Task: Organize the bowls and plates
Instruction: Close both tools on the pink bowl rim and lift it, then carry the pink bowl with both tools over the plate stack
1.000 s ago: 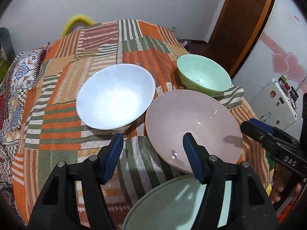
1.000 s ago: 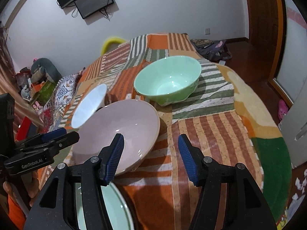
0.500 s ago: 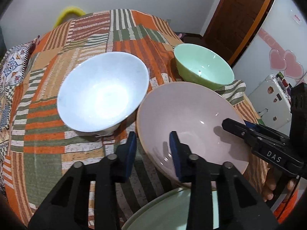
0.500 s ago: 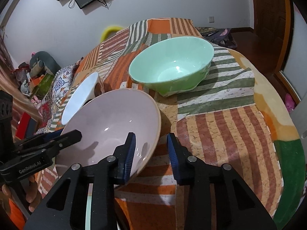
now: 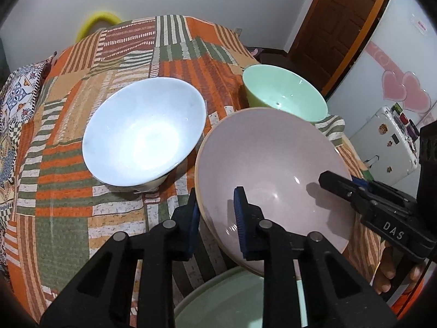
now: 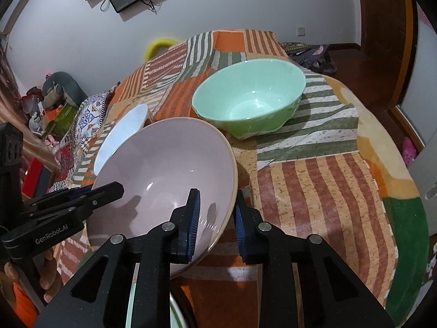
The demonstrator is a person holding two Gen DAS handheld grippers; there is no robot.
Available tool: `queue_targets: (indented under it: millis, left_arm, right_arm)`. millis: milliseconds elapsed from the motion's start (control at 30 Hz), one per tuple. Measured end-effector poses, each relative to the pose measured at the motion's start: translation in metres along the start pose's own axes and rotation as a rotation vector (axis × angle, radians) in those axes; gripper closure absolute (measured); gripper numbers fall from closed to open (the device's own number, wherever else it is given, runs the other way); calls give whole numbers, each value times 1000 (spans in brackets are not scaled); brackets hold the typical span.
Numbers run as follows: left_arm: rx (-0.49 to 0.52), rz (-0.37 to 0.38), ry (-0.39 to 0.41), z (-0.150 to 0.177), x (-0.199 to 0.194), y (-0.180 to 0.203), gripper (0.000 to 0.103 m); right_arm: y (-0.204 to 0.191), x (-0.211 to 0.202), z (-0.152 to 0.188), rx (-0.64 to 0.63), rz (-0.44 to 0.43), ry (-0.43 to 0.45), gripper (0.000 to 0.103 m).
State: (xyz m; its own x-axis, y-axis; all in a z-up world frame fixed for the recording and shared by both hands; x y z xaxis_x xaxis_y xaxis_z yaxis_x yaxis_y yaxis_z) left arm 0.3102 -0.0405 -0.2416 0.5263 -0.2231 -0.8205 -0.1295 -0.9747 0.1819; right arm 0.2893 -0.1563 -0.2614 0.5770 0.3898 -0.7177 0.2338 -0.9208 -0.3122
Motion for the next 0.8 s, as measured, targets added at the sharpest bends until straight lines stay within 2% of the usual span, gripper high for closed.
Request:
queue_targets:
  millis: [800]
  left_arm:
    - [14, -15, 108, 22, -89, 6, 79]
  right_arm:
    - [-41, -53, -4, -88, -44, 116, 81]
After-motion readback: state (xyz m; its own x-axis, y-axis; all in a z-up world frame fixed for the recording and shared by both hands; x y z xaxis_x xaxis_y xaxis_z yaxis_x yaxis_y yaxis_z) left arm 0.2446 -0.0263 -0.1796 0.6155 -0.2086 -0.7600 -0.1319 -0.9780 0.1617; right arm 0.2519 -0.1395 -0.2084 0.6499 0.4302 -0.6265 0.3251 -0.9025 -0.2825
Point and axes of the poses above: each gripper's, at about its wrist camera, not at the fingertips, and x roughly the way its jaws point, y to its right, z to its underside, the point moved 4 cm from there along x, roughly the way its jaws point, and after that the axes turned 1 degree about -z, right-handed, at the moved point
